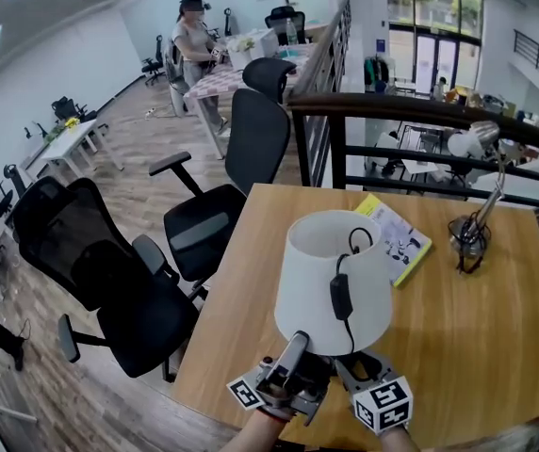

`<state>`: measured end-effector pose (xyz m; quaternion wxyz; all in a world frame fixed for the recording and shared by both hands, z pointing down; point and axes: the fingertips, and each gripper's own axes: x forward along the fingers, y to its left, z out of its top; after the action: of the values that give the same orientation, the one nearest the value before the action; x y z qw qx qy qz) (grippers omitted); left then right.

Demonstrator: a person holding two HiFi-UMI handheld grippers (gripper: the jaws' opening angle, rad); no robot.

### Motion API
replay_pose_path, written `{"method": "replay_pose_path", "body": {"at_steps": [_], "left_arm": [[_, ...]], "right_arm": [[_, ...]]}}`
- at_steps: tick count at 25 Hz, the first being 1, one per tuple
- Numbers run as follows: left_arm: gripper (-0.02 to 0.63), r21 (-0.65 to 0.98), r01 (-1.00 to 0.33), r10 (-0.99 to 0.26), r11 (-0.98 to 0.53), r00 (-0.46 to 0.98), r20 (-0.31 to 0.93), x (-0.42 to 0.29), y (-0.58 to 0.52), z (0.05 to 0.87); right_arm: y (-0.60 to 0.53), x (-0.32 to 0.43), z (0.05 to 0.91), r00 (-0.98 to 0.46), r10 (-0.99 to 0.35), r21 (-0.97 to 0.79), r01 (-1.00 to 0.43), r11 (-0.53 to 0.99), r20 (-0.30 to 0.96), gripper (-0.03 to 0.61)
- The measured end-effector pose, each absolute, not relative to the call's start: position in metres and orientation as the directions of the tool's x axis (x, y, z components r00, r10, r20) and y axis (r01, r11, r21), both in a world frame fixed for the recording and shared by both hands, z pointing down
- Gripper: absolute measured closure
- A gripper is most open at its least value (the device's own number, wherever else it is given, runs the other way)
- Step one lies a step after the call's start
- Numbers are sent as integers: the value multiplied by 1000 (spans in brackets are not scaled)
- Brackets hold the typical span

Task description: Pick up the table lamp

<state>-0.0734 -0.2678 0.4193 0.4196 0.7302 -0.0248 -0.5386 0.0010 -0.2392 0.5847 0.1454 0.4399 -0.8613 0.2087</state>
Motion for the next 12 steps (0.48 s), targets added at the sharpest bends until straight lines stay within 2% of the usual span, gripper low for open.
{"method": "replay_pose_path", "body": {"at_steps": [12], "left_arm": [[603, 649, 415, -390, -638, 553, -737, -60, -279, 415]], "right_arm": [[-279, -12, 584, -550, -687, -250, -833, 494, 475, 436]]}}
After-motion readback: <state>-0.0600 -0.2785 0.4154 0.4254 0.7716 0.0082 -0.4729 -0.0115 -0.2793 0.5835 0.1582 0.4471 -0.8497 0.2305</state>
